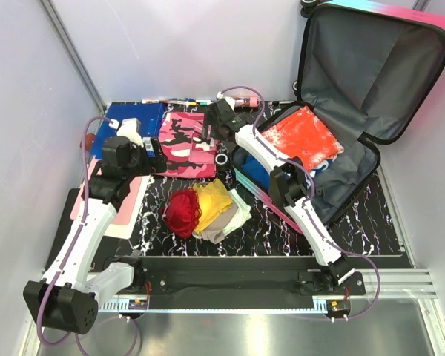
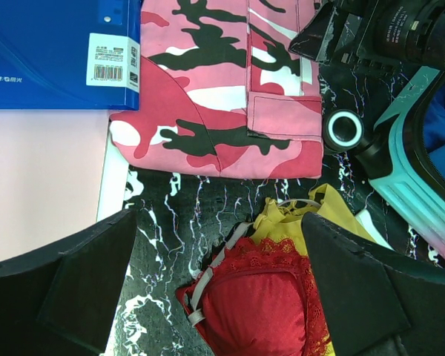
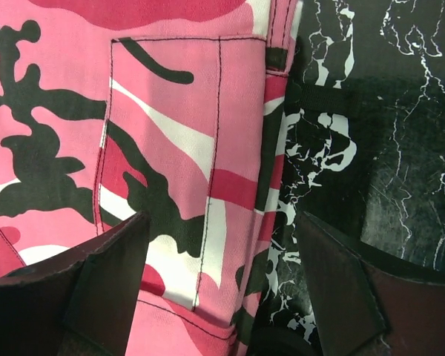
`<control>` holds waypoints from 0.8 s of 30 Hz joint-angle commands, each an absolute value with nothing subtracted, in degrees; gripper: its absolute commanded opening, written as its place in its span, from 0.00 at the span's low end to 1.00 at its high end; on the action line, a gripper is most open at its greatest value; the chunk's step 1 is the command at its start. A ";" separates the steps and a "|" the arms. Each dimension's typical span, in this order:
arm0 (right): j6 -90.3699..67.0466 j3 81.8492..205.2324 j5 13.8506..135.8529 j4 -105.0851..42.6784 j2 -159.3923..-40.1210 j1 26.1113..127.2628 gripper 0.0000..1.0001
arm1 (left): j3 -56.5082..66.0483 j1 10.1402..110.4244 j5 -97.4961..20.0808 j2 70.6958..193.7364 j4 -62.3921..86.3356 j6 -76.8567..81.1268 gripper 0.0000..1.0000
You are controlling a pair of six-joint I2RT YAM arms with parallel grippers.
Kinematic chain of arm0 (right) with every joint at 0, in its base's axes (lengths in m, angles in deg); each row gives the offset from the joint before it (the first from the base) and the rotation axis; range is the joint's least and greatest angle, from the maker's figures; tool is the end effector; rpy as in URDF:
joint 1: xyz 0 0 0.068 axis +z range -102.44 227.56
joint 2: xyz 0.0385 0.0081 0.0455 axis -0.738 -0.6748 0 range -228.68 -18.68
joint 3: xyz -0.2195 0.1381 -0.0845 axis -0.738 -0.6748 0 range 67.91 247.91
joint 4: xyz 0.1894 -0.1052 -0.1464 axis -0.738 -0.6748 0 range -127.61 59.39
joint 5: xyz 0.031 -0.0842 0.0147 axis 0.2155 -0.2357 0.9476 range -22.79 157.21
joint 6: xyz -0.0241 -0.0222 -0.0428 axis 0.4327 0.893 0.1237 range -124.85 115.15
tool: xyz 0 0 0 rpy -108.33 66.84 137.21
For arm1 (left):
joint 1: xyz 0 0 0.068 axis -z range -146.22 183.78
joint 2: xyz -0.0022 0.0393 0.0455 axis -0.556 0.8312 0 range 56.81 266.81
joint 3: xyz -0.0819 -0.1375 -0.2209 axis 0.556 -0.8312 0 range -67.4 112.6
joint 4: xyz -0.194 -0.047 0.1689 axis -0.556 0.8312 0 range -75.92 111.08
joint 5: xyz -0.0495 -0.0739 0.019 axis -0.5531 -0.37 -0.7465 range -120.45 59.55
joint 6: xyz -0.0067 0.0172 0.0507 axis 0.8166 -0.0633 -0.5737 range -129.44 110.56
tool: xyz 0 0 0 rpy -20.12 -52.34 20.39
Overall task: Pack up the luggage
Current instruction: Pick up the clothes from the corner of the board.
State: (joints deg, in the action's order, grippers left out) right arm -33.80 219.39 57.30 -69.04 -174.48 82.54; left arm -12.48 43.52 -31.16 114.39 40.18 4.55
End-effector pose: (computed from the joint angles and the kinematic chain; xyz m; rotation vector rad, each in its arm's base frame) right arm 0.4867 0.3330 0.1890 -0.0341 2.3316 0.3683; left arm 0.2189 -0.0381 0.3322 -0.0697 2.0826 -0.2662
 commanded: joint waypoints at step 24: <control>-37.46 223.65 63.25 -66.47 -181.01 82.54 0.68 | -11.59 43.98 -31.41 113.41 38.33 4.97 0.99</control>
State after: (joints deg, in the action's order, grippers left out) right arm -37.10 221.46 62.24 -67.19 -178.94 82.37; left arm -12.48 43.61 -31.16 114.39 40.18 4.55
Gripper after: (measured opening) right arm 0.734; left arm 0.984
